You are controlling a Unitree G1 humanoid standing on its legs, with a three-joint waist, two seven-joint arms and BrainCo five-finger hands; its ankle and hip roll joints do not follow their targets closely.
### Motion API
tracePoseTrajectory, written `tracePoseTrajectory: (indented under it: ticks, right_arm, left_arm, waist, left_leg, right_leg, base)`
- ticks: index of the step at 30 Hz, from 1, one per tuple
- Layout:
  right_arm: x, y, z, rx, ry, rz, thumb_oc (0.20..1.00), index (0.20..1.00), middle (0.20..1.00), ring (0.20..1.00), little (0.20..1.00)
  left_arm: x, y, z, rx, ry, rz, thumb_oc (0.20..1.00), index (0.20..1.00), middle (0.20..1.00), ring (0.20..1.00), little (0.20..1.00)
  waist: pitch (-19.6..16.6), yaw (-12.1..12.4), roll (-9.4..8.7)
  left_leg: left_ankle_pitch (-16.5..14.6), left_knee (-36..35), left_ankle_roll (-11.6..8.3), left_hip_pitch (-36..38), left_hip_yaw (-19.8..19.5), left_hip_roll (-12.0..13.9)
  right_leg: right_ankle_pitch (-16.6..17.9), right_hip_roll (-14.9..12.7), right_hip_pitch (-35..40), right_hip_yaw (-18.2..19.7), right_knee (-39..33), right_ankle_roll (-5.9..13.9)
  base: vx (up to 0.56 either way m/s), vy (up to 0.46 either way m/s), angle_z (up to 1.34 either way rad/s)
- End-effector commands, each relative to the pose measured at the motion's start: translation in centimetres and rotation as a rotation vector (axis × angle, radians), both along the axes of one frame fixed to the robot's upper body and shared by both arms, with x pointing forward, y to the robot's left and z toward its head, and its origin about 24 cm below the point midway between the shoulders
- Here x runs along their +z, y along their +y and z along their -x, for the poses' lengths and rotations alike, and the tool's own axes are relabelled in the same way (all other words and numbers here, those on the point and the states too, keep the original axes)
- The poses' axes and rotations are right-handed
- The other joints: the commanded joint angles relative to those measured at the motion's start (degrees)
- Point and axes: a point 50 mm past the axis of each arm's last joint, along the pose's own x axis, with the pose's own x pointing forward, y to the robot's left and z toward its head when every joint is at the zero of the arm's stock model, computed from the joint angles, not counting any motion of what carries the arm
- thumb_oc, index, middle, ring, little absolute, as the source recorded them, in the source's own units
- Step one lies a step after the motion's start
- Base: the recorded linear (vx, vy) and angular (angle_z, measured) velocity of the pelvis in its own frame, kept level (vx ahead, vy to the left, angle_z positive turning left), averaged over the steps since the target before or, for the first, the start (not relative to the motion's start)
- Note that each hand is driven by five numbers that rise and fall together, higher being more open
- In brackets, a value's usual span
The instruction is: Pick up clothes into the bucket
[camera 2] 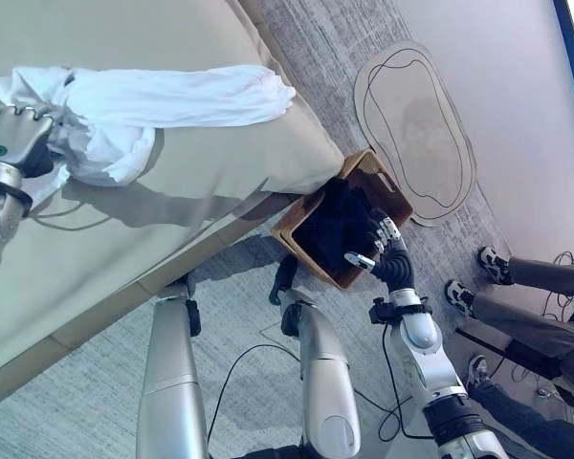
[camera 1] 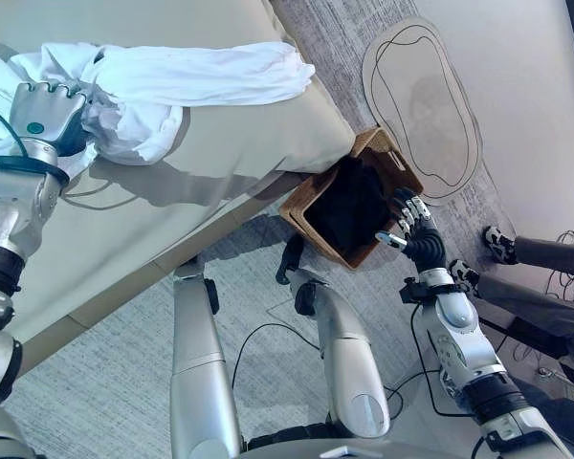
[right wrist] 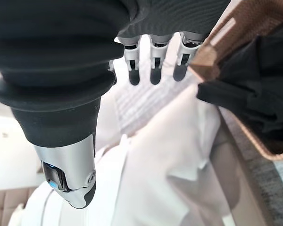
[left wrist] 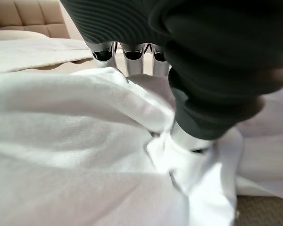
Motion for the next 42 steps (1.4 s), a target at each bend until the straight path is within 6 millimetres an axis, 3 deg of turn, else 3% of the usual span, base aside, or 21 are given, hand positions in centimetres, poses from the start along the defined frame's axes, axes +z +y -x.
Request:
tracePoseTrajectory:
  ticks: [1,4,5,8,9,10,11,12,15,17,21,25,27,31,34,42]
  right_arm:
    - [2.6,-1.0,-0.1,-0.030,-0.119,-0.023,1.000,1.000,1.000,1.000,1.000]
    - [2.4,-0.6,-0.3,-0.024,-0.113,-0.023,1.000,1.000,1.000,1.000,1.000]
    - [2.2,-0.6,-0.3,-0.032,-0.108,-0.030,1.000,1.000,1.000,1.000,1.000]
    - [2.0,-0.6,-0.3,-0.038,-0.099,-0.018,1.000,1.000,1.000,1.000,1.000]
    - [1.8,-0.7,-0.3,-0.045,-0.088,-0.007,1.000,1.000,1.000,1.000,1.000]
    - [1.8,-0.7,-0.3,-0.044,-0.089,-0.006,1.000,1.000,1.000,1.000,1.000]
    - [1.6,-0.8,-0.2,-0.049,-0.081,-0.001,1.000,1.000,1.000,1.000,1.000]
    - [1.4,-0.9,-0.2,-0.062,-0.075,-0.001,1.000,1.000,1.000,1.000,1.000]
    - [0.6,-1.2,-0.1,-0.081,-0.038,0.040,1.000,1.000,1.000,1.000,1.000]
    - [-0.2,-1.2,-0.2,-0.087,0.001,0.126,1.000,1.000,1.000,1.000,1.000]
    - [-0.7,-0.9,-0.4,-0.075,0.018,0.308,1.000,1.000,1.000,1.000,1.000]
    - [0.0,1.1,-1.0,0.039,-0.031,0.467,1.000,1.000,1.000,1.000,1.000]
    - [0.3,1.5,-1.0,0.066,-0.054,0.541,1.000,1.000,1.000,1.000,1.000]
    - [0.7,3.3,-2.1,0.146,-0.099,0.757,1.000,1.000,1.000,1.000,1.000]
    - [2.2,5.8,-2.7,0.254,-0.237,0.966,1.000,1.000,1.000,1.000,1.000]
    - [3.3,9.3,-2.2,0.376,-0.342,0.975,1.000,1.000,1.000,1.000,1.000]
  left_arm:
    - [-2.8,1.0,0.6,0.046,0.121,0.018,0.200,0.200,0.200,0.200,0.200]
    - [-4.3,0.6,0.6,0.024,0.141,0.047,0.200,0.200,0.200,0.200,0.200]
    - [-5.8,-0.7,0.6,-0.034,0.155,0.086,0.200,0.200,0.200,0.200,0.200]
    - [-7.5,-1.9,1.0,-0.085,0.176,0.134,0.200,0.200,0.200,0.200,0.200]
    - [-8.9,-3.2,1.4,-0.148,0.187,0.198,0.200,0.200,0.200,0.200,0.200]
    - [-8.9,-3.2,1.4,-0.147,0.187,0.198,0.200,0.200,0.200,0.200,0.200]
    - [-9.3,-3.9,1.6,-0.178,0.183,0.247,0.200,0.200,0.200,0.200,0.200]
    - [-9.5,-5.1,2.0,-0.243,0.161,0.317,0.200,0.200,0.200,0.200,0.200]
    - [-10.2,-6.9,3.2,-0.342,0.136,0.462,0.200,0.200,0.200,0.200,0.200]
    - [-10.0,-8.7,3.8,-0.429,0.128,0.472,0.200,0.200,0.200,0.200,0.200]
    - [-9.2,-10.7,4.5,-0.544,0.101,0.510,0.200,0.200,0.200,0.200,0.200]
    - [-7.3,-13.6,5.2,-0.731,0.063,0.610,0.200,0.200,0.200,0.200,0.200]
    - [-7.0,-14.1,5.5,-0.767,0.068,0.643,0.200,0.200,0.200,0.200,0.200]
    - [-5.9,-16.3,6.0,-0.926,0.068,0.801,0.200,0.200,0.200,0.200,0.200]
    - [-4.5,-18.3,6.6,-1.075,0.077,0.907,0.200,0.200,0.200,0.200,0.200]
    - [-3.3,-20.8,7.3,-1.244,0.108,1.035,0.200,0.200,0.200,0.200,0.200]
  waist:
    - [1.13,1.93,-1.75]
    - [1.11,2.54,-1.45]
    - [1.10,3.31,-0.90]
    - [1.09,4.04,-0.30]
    - [0.55,4.66,0.37]
    - [0.96,4.56,0.17]
    - [0.36,4.90,0.61]
    - [0.32,5.49,1.02]
    - [-1.17,6.52,2.57]
    - [-3.35,7.38,4.01]
    - [-5.37,7.90,5.08]
    - [-9.23,8.11,6.58]
    - [-9.94,8.04,6.72]
    - [-12.23,8.13,7.43]
    - [-14.16,8.01,8.28]
    - [-17.42,7.52,9.39]
  left_leg:
    - [-6.12,2.61,2.91,3.75,1.94,-0.93]
    - [-5.71,0.86,2.83,7.03,2.40,-0.68]
    - [-5.39,-0.47,2.81,9.30,2.59,-0.71]
    - [-5.02,-2.19,2.71,12.10,3.01,-0.91]
    - [-4.09,-4.76,2.51,14.80,3.25,-1.19]
    - [-2.42,-4.96,2.85,14.39,3.78,-1.43]
    - [-3.65,-5.83,2.39,15.97,3.29,-1.42]
    - [-1.39,-7.45,2.56,16.81,3.74,-1.77]
    - [0.36,-11.99,2.12,20.99,3.61,-2.00]
    - [1.69,-16.31,1.75,24.91,3.61,-2.11]
    - [3.33,-20.92,1.28,29.14,3.53,-2.10]
    - [6.03,-27.64,0.51,34.52,4.33,-1.57]
    - [6.82,-28.85,0.50,35.43,4.52,-1.61]
    - [6.26,-29.16,0.65,38.25,5.19,-1.74]
    - [5.40,-29.43,0.73,40.95,6.13,-1.71]
    - [4.61,-30.77,0.57,44.64,6.83,-1.47]
  right_leg:
    - [5.75,-5.99,3.59,3.39,-2.35,7.63]
    - [6.10,-5.99,5.92,3.45,-3.08,7.79]
    - [6.14,-6.32,7.59,3.60,-3.45,7.80]
    - [6.04,-6.58,9.65,3.79,-4.10,7.66]
    - [6.15,-6.91,11.82,3.64,-5.36,7.49]
    - [7.37,-7.30,11.62,3.07,-5.82,6.77]
    - [6.17,-6.96,12.89,3.52,-5.98,7.39]
    - [7.51,-7.50,13.81,2.67,-7.13,6.64]
    - [7.43,-7.71,17.01,2.42,-9.08,6.47]
    - [7.32,-7.91,19.82,2.10,-10.77,6.56]
    - [7.48,-7.71,23.40,1.60,-13.21,6.68]
    - [7.92,-7.21,27.34,1.09,-16.80,7.02]
    - [8.36,-7.18,28.06,1.01,-17.54,6.99]
    - [8.52,-7.35,30.09,1.61,-18.17,7.01]
    - [8.24,-7.25,31.88,2.46,-18.53,7.09]
    - [7.54,-6.89,35.04,2.08,-19.94,7.16]
  base:
    - [0.00,0.000,0.00]
    - [0.02,-0.020,-0.04]
    - [0.00,0.000,0.00]
    - [0.03,-0.028,-0.04]
    - [-0.06,-0.009,0.03]
    - [0.03,-0.041,0.07]
    - [-0.06,-0.025,0.08]
    - [0.05,-0.028,0.05]
    - [0.06,-0.026,0.05]
    - [0.11,-0.023,0.06]
    - [0.09,-0.039,0.08]
    - [0.08,-0.033,-0.01]
    - [0.06,-0.033,-0.01]
    - [0.07,-0.031,-0.01]
    - [0.08,-0.012,-0.20]
    - [0.07,-0.032,-0.06]
